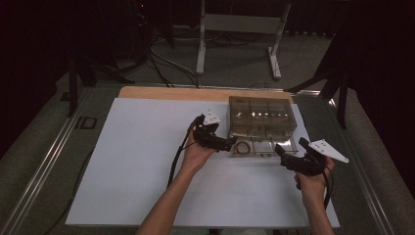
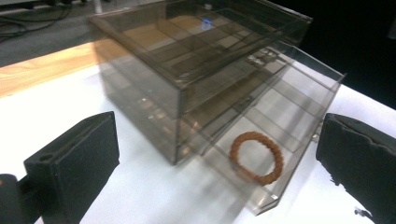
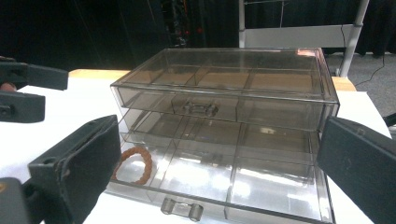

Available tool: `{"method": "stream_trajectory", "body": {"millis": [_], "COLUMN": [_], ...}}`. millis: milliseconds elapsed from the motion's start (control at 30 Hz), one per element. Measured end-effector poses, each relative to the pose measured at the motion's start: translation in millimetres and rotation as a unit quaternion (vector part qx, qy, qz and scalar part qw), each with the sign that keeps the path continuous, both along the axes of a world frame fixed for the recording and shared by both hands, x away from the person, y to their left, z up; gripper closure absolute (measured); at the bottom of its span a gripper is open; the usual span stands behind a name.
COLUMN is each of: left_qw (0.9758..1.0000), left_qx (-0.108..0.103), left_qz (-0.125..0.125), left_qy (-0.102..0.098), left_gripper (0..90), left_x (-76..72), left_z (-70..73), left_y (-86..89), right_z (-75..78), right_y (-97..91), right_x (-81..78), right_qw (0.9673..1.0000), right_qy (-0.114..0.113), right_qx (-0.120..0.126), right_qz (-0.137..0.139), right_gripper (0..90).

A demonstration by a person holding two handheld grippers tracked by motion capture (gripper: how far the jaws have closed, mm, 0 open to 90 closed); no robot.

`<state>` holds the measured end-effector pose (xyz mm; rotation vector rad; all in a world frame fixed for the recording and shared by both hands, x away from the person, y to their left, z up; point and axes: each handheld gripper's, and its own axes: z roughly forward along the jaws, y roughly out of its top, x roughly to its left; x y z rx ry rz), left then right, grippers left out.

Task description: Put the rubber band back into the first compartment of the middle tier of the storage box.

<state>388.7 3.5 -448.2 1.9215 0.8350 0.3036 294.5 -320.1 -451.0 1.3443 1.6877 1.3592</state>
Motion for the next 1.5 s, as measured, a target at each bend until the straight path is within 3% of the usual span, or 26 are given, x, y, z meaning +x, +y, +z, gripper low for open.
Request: {"method": "stream_trajectory", "body": {"millis": [467, 900, 1233, 1500], "left_qw": [0.999, 0.9983, 0.9969, 0.9949], "left_qx": [0.002, -0.006, -0.015, -0.021], "left_qz": [0.029, 0.043, 0.049, 0.069], "left_qy": [-0.033, -0.04, -0.059, -0.071], "left_gripper": [0.9, 1.0, 1.0, 1.0], "left_x": [-6.9, -17.1, -29.1, -45.3], "left_z": [10.9, 12.0, 11.2, 9.1], "left_y": [42.4, 76.8, 104.4, 135.3], "right_z": [-1.5, -3.1, -4.9, -6.7], "right_y": [2.3, 2.6, 2.6, 4.9], "right_x": [-0.2, -0.1, -0.1, -0.1], "right_qw": [1.0, 1.0, 1.0, 1.0], "right_qy": [0.0, 0.002, 0.004, 0.005], "right_qx": [-0.002, -0.003, -0.004, -0.008], "right_qz": [0.001, 0.0, -0.002, 0.0], "right_gripper": [0.0, 0.0, 0.0, 0.0]}}
